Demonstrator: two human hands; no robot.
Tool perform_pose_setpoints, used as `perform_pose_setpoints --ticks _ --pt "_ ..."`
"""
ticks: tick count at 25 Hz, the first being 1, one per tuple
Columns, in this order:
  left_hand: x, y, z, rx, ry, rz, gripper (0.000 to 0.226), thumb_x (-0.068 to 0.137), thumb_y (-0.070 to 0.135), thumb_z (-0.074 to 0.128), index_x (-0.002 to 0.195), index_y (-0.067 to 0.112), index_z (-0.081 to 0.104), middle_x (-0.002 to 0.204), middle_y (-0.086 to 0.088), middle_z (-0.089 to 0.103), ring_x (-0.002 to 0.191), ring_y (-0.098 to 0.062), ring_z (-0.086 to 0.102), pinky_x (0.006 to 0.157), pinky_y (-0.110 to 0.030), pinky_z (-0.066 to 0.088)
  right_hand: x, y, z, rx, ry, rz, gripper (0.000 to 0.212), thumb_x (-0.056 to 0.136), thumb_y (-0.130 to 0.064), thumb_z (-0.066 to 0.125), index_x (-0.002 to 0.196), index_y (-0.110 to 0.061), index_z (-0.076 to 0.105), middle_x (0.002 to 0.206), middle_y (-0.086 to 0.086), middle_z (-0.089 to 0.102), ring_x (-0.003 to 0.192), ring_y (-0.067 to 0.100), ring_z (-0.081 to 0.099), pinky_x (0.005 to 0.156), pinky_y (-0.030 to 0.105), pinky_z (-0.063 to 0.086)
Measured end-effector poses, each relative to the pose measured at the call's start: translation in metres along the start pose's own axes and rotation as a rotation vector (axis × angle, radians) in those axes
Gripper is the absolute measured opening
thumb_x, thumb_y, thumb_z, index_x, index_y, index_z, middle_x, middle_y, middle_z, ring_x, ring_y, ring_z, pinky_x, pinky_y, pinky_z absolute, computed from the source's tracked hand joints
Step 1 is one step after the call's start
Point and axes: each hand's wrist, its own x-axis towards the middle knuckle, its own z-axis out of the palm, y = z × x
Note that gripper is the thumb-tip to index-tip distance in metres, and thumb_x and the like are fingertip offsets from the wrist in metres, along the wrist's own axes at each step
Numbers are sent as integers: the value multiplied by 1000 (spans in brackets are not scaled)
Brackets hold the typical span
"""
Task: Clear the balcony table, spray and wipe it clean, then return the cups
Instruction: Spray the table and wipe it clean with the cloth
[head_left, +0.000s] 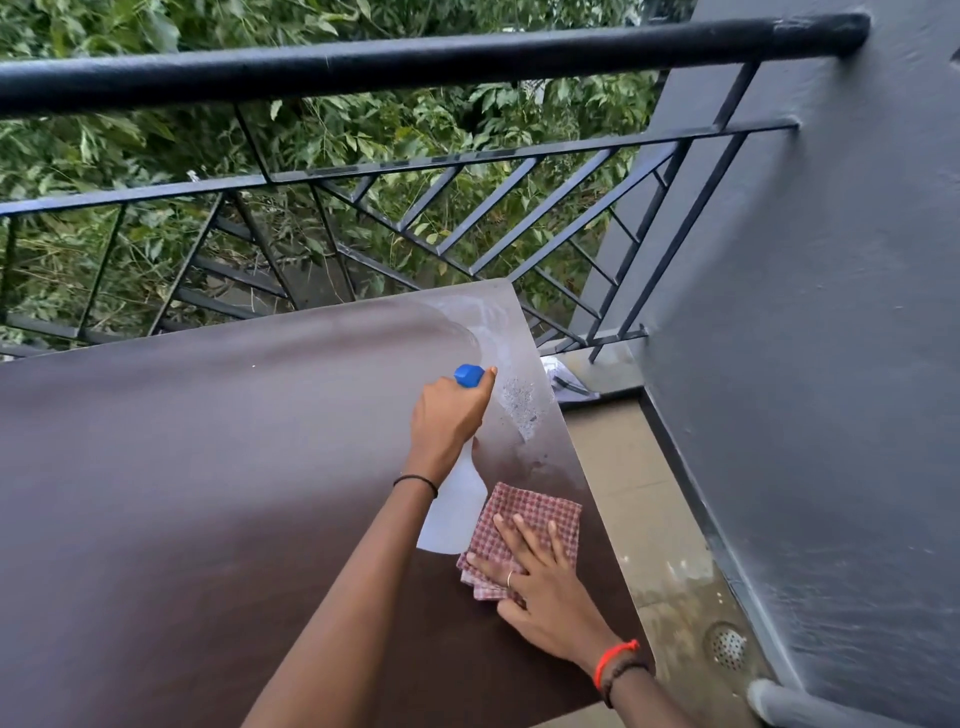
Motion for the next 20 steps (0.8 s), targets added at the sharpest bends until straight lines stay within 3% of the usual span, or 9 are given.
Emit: perform_pose_setpoints --ticks 6,8,12,14,20 --pt "3 -4 2 -113 -12 8 61 89 59 51 69 4 67 65 -6 72 63 -18 65 71 -33 54 -2 4 -1 -28 22 5 66 80 -38 42 139 -60 20 159 -8 6 145 12 -1 113 43 -11" --pt "7 -8 -4 -133 -21 5 58 90 58 51 65 7 65 63 -2 71 62 -18 64 70 -31 52 2 12 -4 33 24 44 67 81 -37 39 139 -62 16 159 -9 1 145 11 -8 113 42 -16" --pt "21 -24 -18 -158 -4 -4 57 86 63 48 74 11 69 62 -1 72 67 -20 69 76 -33 55 41 45 -25 69 43 191 62 79 -44 29 131 -69 7 157 -11 -7 146 16 -9 115 40 -19" --pt "26 -32 -25 -148 -3 -14 58 85 64 48 75 11 70 62 1 72 71 -18 70 76 -33 55 79 63 -41 56 14 224 59 80 -48 24 135 -64 10 158 -8 -10 147 19 -11 114 43 -17" --pt "35 -52 -38 -127 1 -50 65 78 71 43 72 14 72 62 3 72 69 -17 70 77 -36 58 182 56 -60 59 28 266 56 92 -37 40 142 -52 21 160 0 -4 147 24 -8 114 51 -14"
